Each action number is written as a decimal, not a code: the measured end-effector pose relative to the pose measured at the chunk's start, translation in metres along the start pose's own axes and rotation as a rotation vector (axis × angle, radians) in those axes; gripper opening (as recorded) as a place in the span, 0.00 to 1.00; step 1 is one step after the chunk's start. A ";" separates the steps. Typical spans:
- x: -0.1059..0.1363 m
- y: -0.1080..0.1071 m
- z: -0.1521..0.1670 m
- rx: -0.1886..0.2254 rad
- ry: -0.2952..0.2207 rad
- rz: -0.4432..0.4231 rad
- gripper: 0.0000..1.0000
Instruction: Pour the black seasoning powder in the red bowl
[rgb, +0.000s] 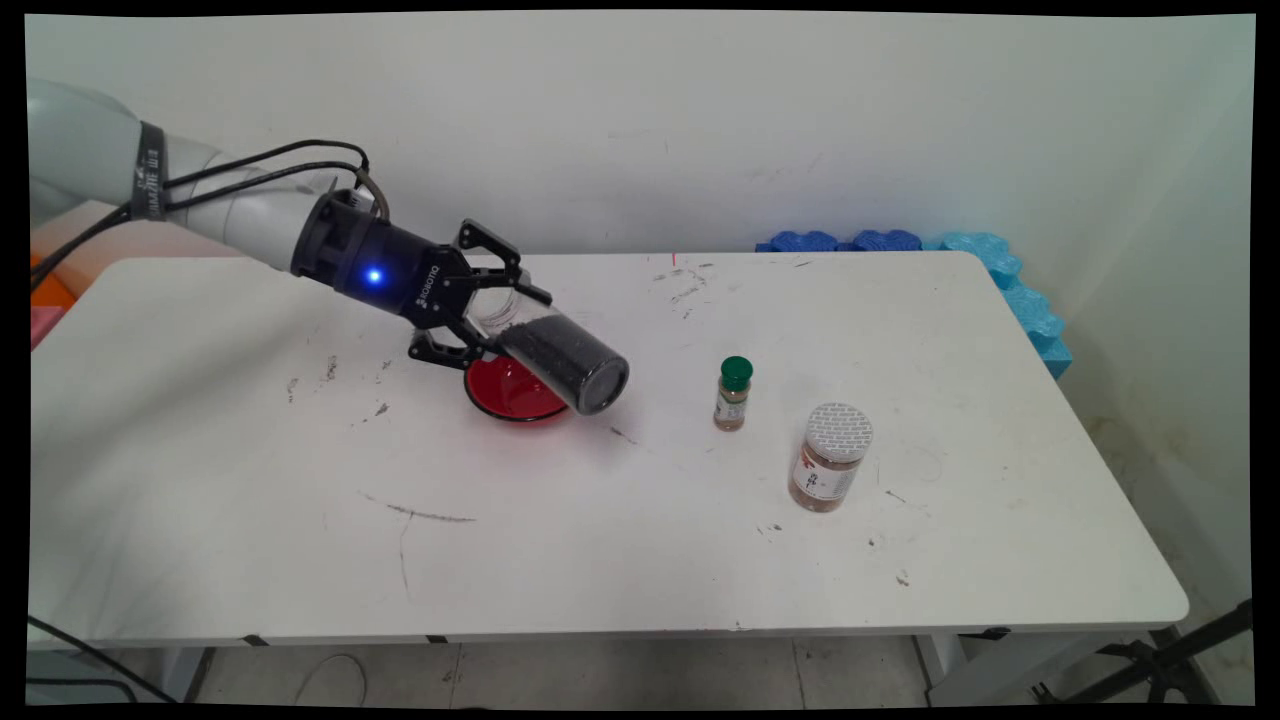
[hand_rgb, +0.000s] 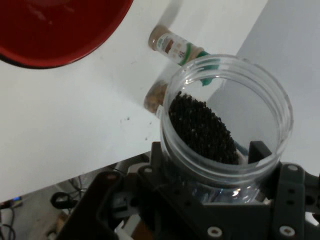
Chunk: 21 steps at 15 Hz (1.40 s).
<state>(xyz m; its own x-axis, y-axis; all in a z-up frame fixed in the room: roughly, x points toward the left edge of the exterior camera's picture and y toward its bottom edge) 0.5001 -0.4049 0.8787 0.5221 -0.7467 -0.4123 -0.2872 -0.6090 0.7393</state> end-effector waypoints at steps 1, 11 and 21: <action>0.001 0.000 0.001 -0.007 -0.002 -0.017 0.00; 0.009 0.000 0.003 -0.052 -0.011 -0.122 0.00; 0.014 -0.001 0.005 -0.092 -0.013 -0.202 0.00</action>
<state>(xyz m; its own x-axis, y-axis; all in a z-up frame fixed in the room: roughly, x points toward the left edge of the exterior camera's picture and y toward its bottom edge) 0.5036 -0.4164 0.8698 0.5507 -0.6155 -0.5638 -0.1025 -0.7202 0.6861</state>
